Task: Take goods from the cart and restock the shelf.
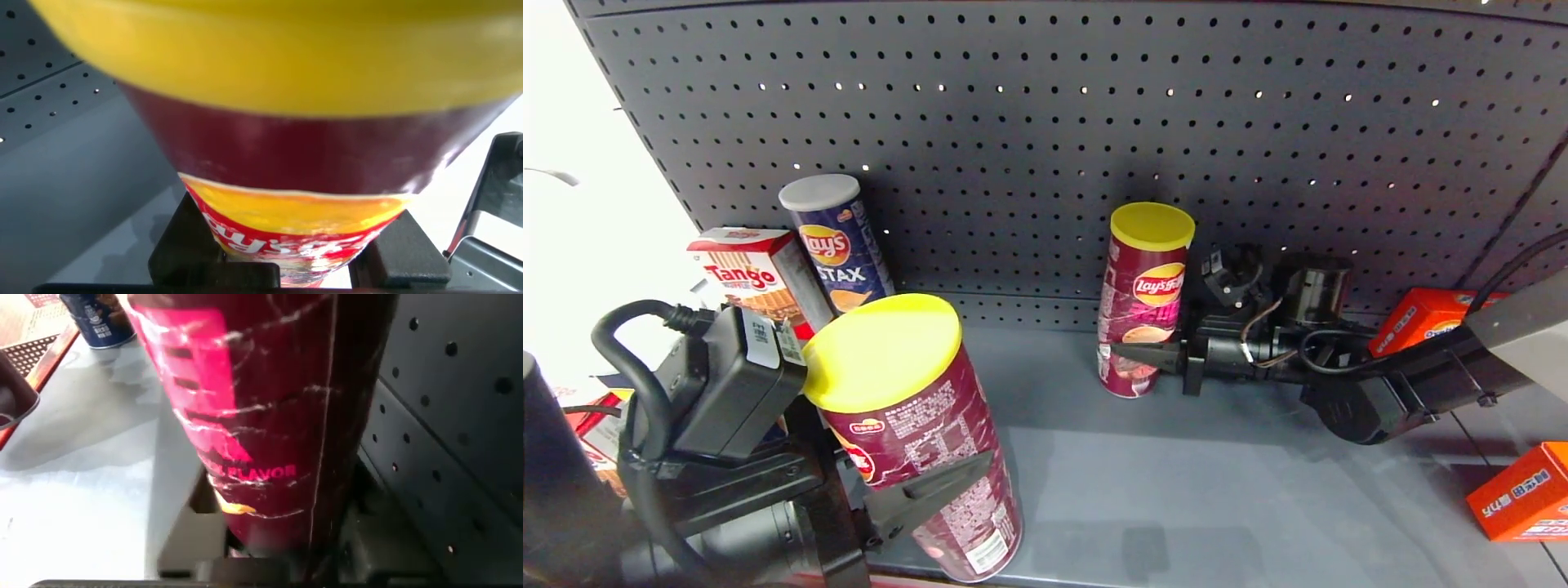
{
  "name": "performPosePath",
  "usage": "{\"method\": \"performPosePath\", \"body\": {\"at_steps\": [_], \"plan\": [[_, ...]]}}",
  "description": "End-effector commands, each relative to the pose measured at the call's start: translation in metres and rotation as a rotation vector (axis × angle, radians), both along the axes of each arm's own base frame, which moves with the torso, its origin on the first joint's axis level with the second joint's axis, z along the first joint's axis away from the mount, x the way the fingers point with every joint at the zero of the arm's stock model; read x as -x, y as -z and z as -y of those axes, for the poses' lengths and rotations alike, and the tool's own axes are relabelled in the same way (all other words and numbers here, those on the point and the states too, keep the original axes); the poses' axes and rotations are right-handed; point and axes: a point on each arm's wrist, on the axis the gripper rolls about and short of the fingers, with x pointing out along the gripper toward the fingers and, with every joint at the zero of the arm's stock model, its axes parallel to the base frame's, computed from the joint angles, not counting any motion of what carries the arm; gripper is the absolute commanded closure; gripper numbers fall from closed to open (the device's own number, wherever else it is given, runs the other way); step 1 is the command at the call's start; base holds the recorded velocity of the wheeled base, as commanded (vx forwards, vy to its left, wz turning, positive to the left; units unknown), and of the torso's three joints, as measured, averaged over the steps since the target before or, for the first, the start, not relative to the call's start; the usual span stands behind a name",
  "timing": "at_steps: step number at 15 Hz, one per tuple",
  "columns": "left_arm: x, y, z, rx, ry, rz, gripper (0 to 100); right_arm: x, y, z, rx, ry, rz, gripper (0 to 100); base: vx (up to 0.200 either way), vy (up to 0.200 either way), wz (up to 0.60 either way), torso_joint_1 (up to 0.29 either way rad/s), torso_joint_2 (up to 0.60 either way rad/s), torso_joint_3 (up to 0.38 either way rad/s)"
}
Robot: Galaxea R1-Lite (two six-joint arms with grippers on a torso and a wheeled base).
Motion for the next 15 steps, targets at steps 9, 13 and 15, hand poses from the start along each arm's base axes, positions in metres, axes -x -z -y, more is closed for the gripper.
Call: {"method": "performPosePath", "body": {"at_steps": [9, 13, 15], "plan": [[0.001, -0.002, 0.0, 0.004, 0.001, 0.009, 100, 0.128, -0.04, 0.009, 0.003, 0.118, 0.016, 100, 0.0, 0.0, 0.0, 0.0, 0.0, 0.0], [0.001, -0.002, -0.001, 0.006, -0.002, 0.012, 100, 0.16, -0.037, 0.009, -0.01, 0.152, 0.037, 100, 0.0, 0.0, 0.0, 0.0, 0.0, 0.0], [0.001, -0.002, -0.001, 0.006, -0.002, 0.01, 100, 0.176, -0.023, 0.014, -0.009, 0.177, 0.02, 100, 0.0, 0.0, 0.0, 0.0, 0.0, 0.0]]}}
